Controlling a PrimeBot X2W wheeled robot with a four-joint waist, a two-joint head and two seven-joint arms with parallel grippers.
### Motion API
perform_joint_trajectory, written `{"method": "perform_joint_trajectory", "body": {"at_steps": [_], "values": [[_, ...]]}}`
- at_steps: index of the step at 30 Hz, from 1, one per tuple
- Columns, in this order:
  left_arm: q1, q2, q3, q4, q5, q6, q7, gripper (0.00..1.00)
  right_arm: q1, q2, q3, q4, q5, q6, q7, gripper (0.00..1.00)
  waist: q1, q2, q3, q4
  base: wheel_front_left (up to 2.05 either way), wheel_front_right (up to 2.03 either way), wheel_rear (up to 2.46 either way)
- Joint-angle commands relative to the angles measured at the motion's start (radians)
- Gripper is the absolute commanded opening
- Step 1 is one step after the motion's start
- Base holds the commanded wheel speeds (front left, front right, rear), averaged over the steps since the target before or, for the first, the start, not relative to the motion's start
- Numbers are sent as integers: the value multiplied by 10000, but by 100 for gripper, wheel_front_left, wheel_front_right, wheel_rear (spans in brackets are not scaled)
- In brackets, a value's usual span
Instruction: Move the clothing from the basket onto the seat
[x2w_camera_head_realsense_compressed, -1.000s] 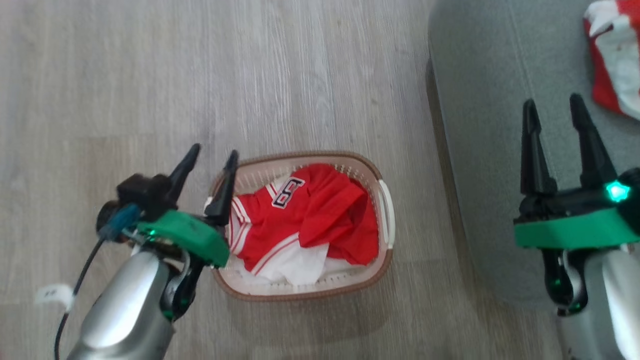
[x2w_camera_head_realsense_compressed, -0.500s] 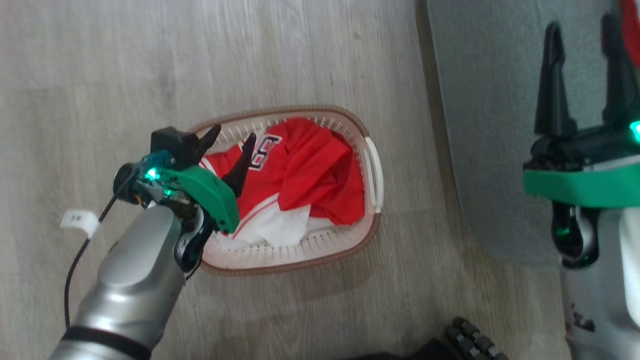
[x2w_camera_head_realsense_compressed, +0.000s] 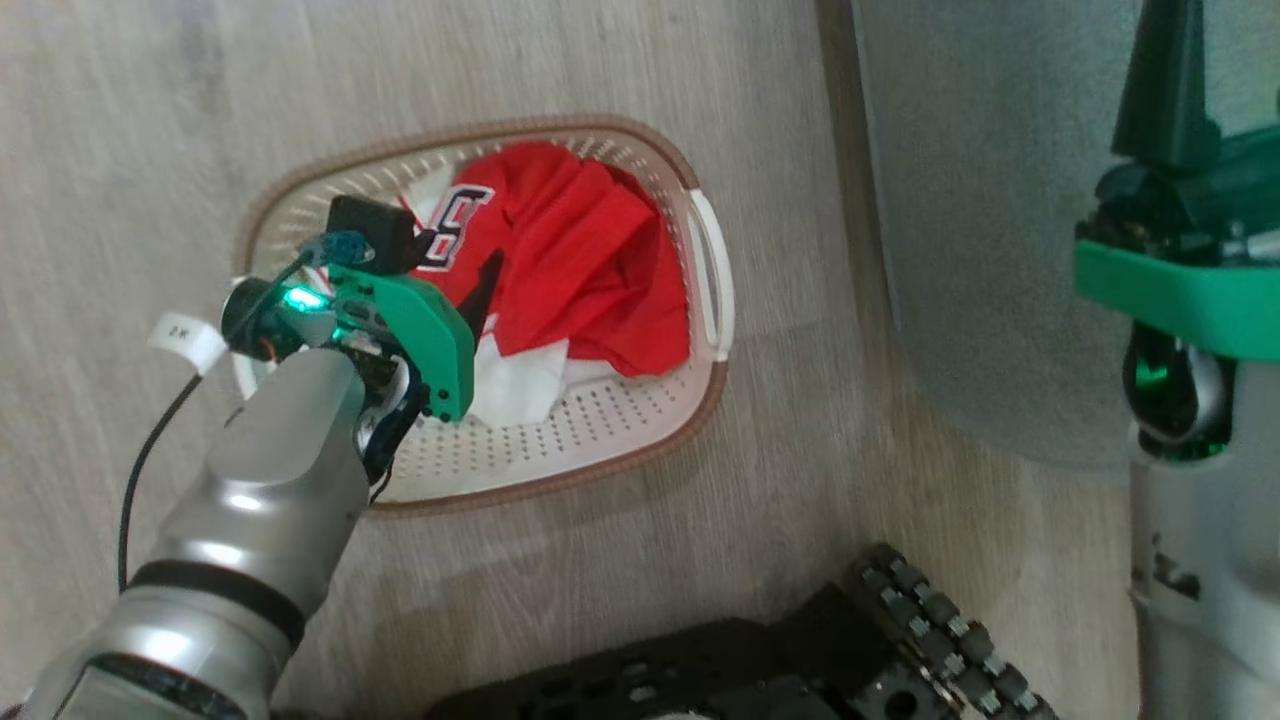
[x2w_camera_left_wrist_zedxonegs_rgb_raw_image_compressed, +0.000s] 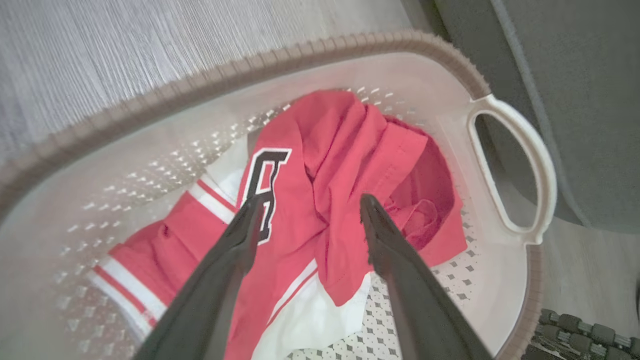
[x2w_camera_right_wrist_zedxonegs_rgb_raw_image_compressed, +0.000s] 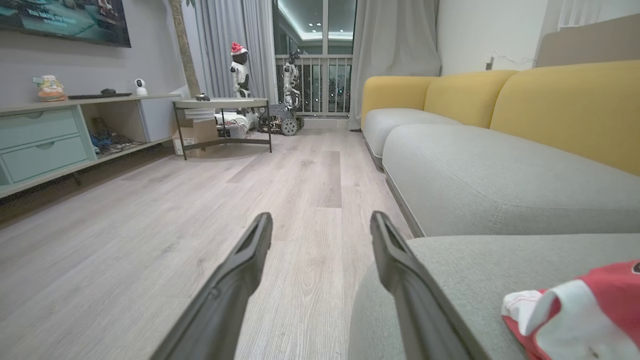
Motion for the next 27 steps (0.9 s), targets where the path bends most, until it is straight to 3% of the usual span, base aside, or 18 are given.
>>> {"method": "perform_joint_trajectory", "body": {"at_steps": [1,14,27], "values": [[-69,157,107,-92,-66,-57,32,100,31,67,161,-406,-80,-4,-39,100,-2,0,317,-205,0,0,0],[-1272,573,-969,1321,-893,-60,507,100,-959,180,715,-675,-99,-4,-34,100,-2,0,1422,-891,0,0,0],[-1753,639,-2054,2027,-1371,-61,2382,100,-981,187,877,-689,220,-4,-57,100,-2,0,1863,-1175,0,0,0]]}}
